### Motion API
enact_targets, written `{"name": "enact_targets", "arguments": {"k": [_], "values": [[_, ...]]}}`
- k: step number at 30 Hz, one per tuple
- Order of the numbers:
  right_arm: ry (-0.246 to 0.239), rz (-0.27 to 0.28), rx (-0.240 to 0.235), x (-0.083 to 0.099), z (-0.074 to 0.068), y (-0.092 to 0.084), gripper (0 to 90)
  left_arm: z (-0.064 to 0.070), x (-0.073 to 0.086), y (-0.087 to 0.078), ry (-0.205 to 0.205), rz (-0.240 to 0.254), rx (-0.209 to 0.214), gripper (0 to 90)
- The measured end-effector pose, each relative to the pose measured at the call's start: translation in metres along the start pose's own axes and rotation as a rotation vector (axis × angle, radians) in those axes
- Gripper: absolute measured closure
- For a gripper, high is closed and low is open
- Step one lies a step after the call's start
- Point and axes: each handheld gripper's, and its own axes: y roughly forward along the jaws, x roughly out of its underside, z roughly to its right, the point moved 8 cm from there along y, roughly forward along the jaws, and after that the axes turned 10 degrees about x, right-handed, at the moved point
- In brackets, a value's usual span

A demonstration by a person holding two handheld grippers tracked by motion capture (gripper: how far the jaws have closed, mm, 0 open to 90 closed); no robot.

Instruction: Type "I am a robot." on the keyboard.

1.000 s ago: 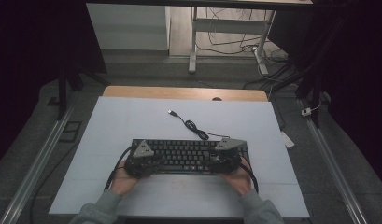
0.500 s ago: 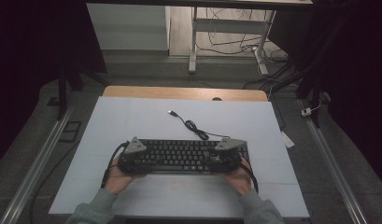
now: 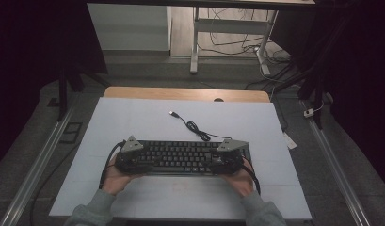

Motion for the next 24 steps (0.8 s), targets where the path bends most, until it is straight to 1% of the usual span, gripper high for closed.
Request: {"name": "enact_targets", "arguments": {"k": [4,8,11,14,19,24], "values": [[0.0,-0.001,0.002,0.0,0.0,0.0,39.5,-0.005,0.001,-0.001,-0.004,-0.007,-0.013,30.5],[0.001,-0.004,0.002,0.001,0.0,0.001,39.3,-0.013,0.005,-0.001,-0.019,-0.021,-0.052,32.5],[0.0,-0.002,0.001,0.001,0.0,0.001,39.2,-0.021,0.009,0.0,-0.045,-0.028,-0.076,35.5],[-0.002,-0.006,0.002,0.001,0.0,0.002,39.2,-0.027,0.012,-0.001,-0.065,-0.037,-0.088,37.0],[-0.002,-0.008,0.004,0.001,0.001,0.002,39.2,-0.033,0.016,-0.001,-0.083,-0.044,-0.103,38.6],[-0.003,-0.011,0.004,0.002,0.0,0.002,39.1,-0.039,0.019,-0.001,-0.088,-0.055,-0.116,40.9]]}}
